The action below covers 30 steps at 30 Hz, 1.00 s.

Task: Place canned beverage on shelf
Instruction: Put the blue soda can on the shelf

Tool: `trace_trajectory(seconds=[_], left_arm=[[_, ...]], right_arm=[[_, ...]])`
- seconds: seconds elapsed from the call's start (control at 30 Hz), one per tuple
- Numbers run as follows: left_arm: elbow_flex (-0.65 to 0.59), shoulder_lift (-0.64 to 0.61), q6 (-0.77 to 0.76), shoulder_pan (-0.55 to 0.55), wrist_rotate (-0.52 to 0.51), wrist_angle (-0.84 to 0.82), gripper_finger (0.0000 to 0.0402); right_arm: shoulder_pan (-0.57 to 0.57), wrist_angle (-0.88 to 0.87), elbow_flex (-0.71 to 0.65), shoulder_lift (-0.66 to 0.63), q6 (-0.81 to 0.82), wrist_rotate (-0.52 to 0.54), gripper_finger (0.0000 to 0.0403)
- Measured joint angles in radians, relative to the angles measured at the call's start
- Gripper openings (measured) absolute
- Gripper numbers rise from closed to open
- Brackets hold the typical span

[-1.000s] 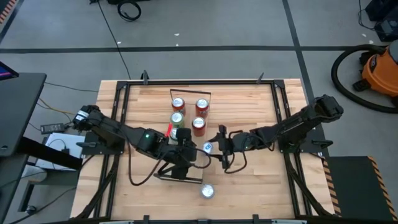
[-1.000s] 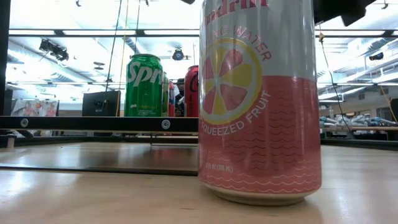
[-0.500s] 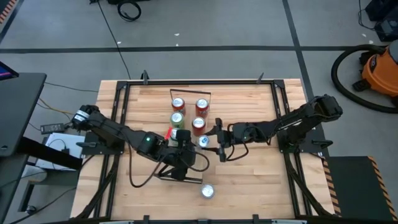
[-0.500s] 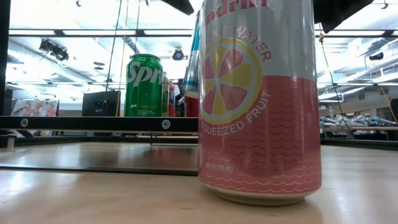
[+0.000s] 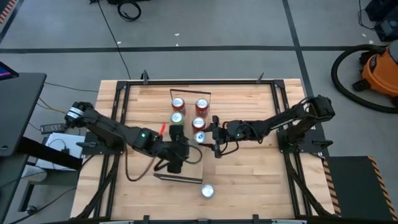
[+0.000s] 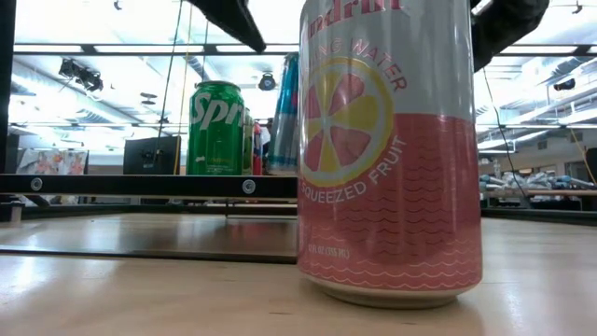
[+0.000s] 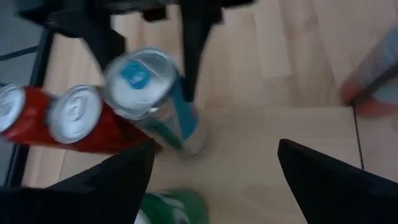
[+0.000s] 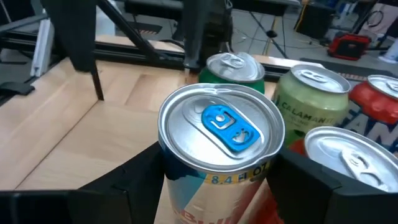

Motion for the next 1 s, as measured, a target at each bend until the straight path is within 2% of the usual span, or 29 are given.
trace_trajectory(seconds=[0.23,0.43,0.83,1.0], left_arm=[[-0.114,-0.146,-0.021,0.034,-0.004,0.07,0.0352],[-0.212,-0.231,-0.065,0.057,-0.001,0.165,0.0352],[-0.215,-0.239,-0.071,0.06,0.016,0.218,0.0352],[-0.215,-0.239,-0.072,0.062,0.033,0.224,0.0352]], right_arm=[[-0.048,-0.012,0.001,0.0,0.022,-0.081,0.0261],[-0.057,-0.032,0.001,0.0,0.027,-0.107,0.0269],[-0.057,-0.017,0.001,-0.002,-0.014,-0.105,0.0298],[-0.055,0.005,0.001,-0.002,-0.062,-0.065,0.0299]])
